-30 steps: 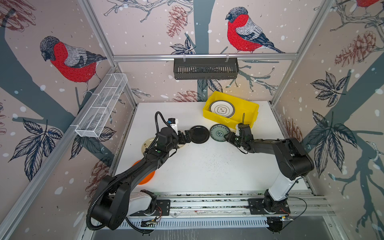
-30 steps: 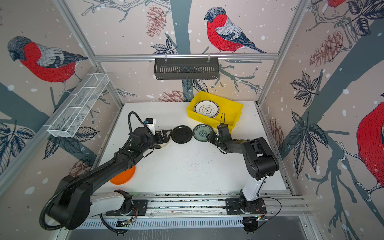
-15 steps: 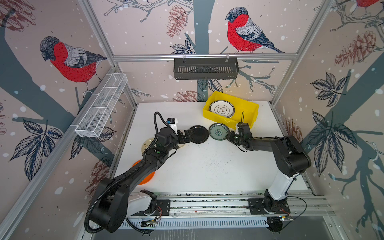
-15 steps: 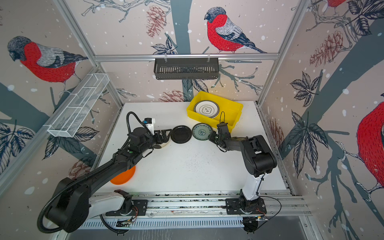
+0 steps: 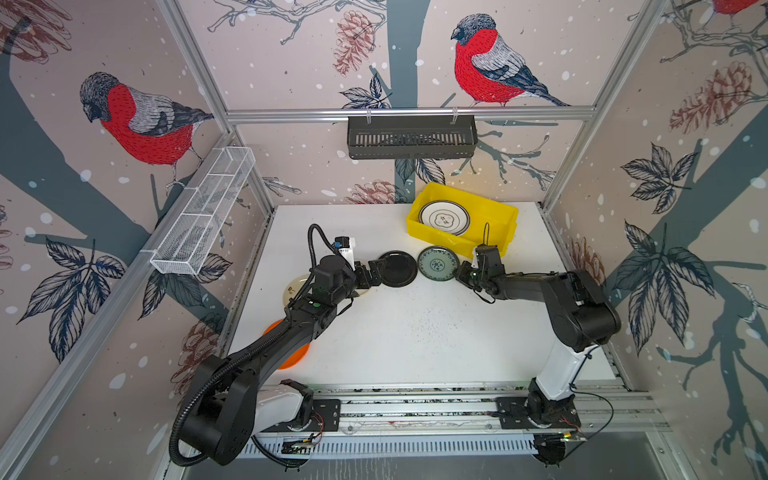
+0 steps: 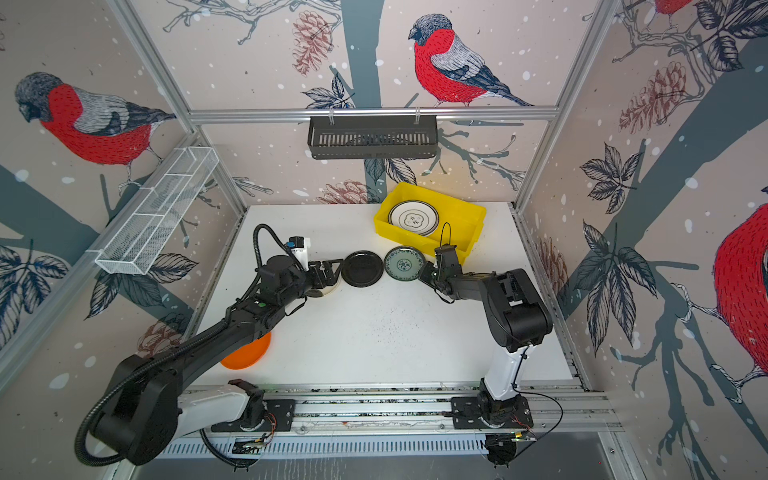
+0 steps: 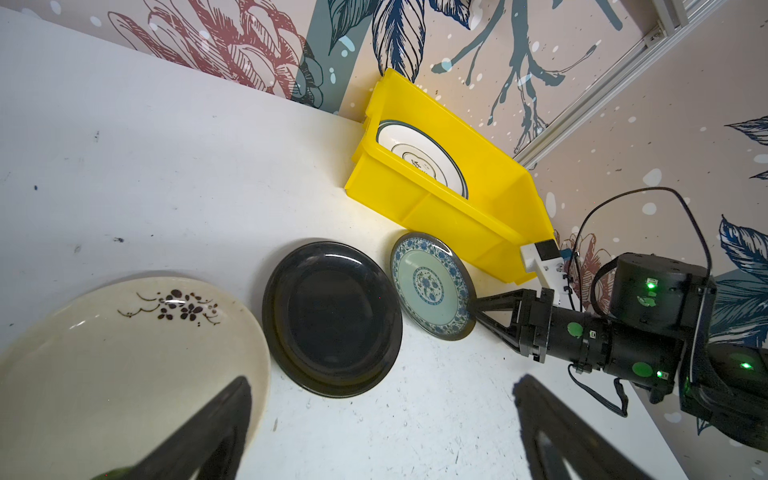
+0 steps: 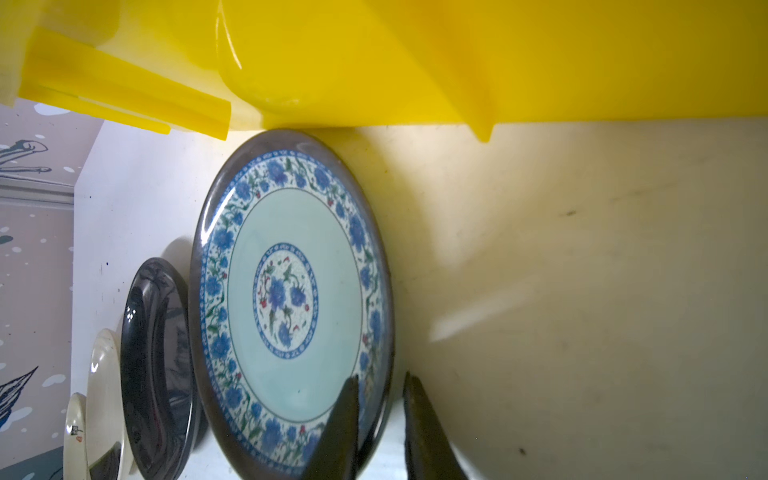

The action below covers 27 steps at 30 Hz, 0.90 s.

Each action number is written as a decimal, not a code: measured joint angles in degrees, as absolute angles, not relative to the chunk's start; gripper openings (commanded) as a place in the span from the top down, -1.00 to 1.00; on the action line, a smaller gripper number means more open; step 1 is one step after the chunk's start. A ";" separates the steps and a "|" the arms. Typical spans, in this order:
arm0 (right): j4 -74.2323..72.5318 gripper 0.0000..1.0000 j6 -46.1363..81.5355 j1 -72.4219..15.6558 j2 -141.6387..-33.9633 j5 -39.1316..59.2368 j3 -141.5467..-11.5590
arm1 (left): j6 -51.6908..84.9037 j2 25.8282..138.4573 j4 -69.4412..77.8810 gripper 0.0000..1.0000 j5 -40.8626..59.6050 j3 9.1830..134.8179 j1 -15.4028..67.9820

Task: Place the plates into the plastic bin on the countertop
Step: 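Lower the right gripper onto the blue-floral plate's rim and close it, then lift the blue-floral plate upright with the right gripper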

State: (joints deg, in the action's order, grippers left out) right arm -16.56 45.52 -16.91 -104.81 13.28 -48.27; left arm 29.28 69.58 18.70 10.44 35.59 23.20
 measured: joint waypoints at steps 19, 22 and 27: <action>-17.74 0.63 46.30 -17.30 -107.33 12.56 -50.65 | 28.56 69.71 18.70 -0.96 10.46 35.27 23.20; -18.50 0.71 46.33 -17.50 -107.44 11.94 -50.22 | 28.51 69.97 18.70 -0.96 10.46 35.27 23.20; -20.21 0.86 47.46 -18.48 -107.98 10.59 -50.28 | 28.23 70.19 18.70 -0.96 10.52 35.29 23.20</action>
